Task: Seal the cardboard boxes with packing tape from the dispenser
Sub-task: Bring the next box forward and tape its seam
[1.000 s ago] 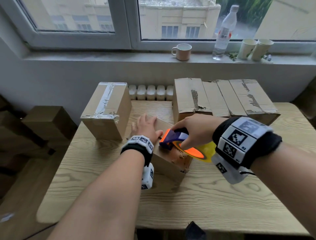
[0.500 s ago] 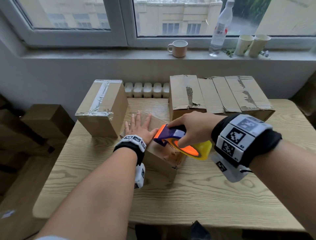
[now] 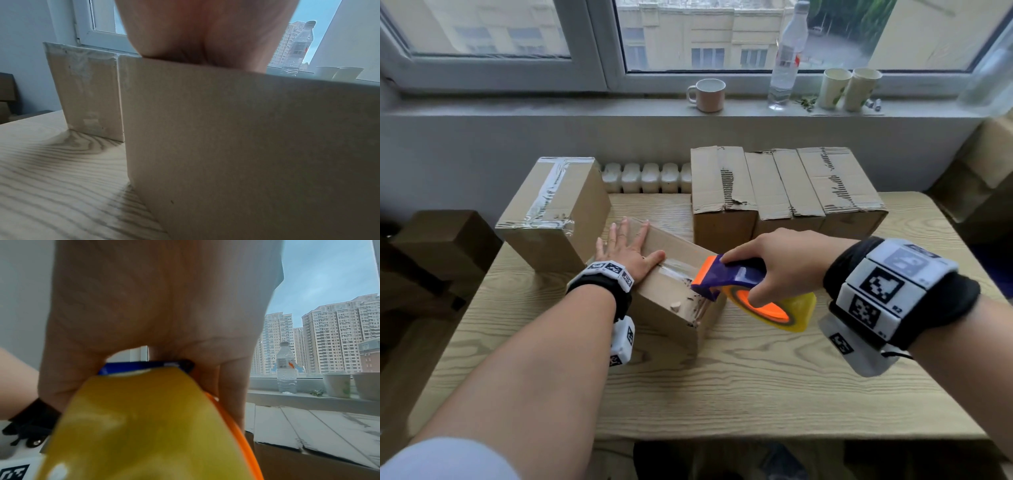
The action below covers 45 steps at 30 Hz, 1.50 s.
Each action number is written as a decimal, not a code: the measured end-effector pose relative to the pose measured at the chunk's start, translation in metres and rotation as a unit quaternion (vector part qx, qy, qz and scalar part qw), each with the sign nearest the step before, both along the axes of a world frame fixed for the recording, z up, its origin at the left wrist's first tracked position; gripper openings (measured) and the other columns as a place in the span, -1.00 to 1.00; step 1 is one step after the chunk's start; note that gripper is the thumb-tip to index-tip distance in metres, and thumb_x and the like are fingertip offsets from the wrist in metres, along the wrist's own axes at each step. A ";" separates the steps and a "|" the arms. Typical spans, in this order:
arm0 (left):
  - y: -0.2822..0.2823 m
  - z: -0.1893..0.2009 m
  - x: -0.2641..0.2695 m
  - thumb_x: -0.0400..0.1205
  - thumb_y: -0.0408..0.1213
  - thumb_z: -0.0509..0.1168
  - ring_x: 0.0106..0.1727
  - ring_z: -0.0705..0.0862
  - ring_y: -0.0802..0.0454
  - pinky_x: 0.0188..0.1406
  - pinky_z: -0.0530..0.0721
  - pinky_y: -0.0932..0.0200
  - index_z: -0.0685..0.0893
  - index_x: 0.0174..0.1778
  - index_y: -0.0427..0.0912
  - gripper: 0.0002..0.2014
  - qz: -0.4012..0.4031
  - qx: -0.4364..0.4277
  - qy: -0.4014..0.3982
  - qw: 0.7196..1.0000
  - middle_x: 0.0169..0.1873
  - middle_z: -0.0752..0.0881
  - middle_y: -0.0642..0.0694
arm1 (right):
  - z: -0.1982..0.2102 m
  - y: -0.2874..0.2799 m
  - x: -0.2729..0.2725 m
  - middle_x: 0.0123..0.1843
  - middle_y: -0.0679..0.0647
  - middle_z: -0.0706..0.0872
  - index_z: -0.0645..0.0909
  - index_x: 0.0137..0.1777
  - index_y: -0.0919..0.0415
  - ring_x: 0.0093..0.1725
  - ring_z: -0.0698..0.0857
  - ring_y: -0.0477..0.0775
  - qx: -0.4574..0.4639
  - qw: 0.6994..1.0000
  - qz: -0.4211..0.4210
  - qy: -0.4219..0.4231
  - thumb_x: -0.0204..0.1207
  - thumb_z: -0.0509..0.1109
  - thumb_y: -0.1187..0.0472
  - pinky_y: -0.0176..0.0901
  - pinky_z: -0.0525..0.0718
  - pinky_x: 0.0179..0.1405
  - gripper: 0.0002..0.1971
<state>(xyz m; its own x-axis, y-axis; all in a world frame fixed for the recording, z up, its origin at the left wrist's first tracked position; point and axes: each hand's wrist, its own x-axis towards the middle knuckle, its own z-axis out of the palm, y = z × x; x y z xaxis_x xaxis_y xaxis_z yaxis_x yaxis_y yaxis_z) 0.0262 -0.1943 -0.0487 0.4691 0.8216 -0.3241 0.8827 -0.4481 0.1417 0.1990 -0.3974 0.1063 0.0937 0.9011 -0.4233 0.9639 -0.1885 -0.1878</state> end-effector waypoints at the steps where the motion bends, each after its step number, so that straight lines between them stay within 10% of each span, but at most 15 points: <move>1: 0.000 0.001 0.000 0.61 0.37 -0.02 0.67 -0.31 -0.06 0.62 -0.26 -0.19 -0.24 0.64 0.30 -0.24 0.000 -0.001 0.001 1.000 0.67 -0.32 -0.03 | 0.001 -0.004 0.003 -0.08 -0.25 0.56 0.39 0.48 -0.41 -0.04 0.57 -0.03 -0.002 1.000 0.001 -0.005 0.32 0.47 -0.11 -0.20 0.50 -0.24 -0.32; 18: -0.062 -0.003 0.042 0.49 0.51 -0.12 0.64 -0.41 -0.03 0.56 -0.37 -0.31 -0.27 0.64 0.29 -0.15 -0.094 0.012 -0.002 0.995 0.65 -0.37 -0.03 | -0.005 -0.003 0.007 0.10 -0.17 0.69 0.48 0.40 -0.36 0.05 0.64 0.01 -0.008 1.000 0.004 -0.016 0.27 0.48 -0.12 -0.08 0.68 0.04 -0.37; 30: -0.031 -0.002 0.011 0.54 0.46 -0.09 0.66 -0.36 -0.08 0.58 -0.30 -0.32 -0.25 0.64 0.25 -0.18 -0.003 0.028 0.017 0.999 0.66 -0.34 -0.08 | -0.006 -0.007 0.008 0.11 -0.16 0.68 0.47 0.42 -0.36 0.06 0.63 0.01 -0.014 1.000 -0.008 -0.007 0.31 0.49 -0.09 -0.06 0.69 0.04 -0.37; 45: -0.056 -0.009 0.039 0.56 0.44 -0.13 0.66 -0.36 -0.08 0.60 -0.26 -0.27 -0.26 0.62 0.33 -0.25 -0.032 0.011 0.008 0.999 0.65 -0.36 -0.04 | -0.033 -0.020 0.018 0.03 -0.16 0.49 0.10 0.54 -0.56 -0.03 0.51 0.02 -0.075 0.996 -0.010 -0.037 0.28 0.48 -0.01 -0.17 0.54 -0.15 -0.10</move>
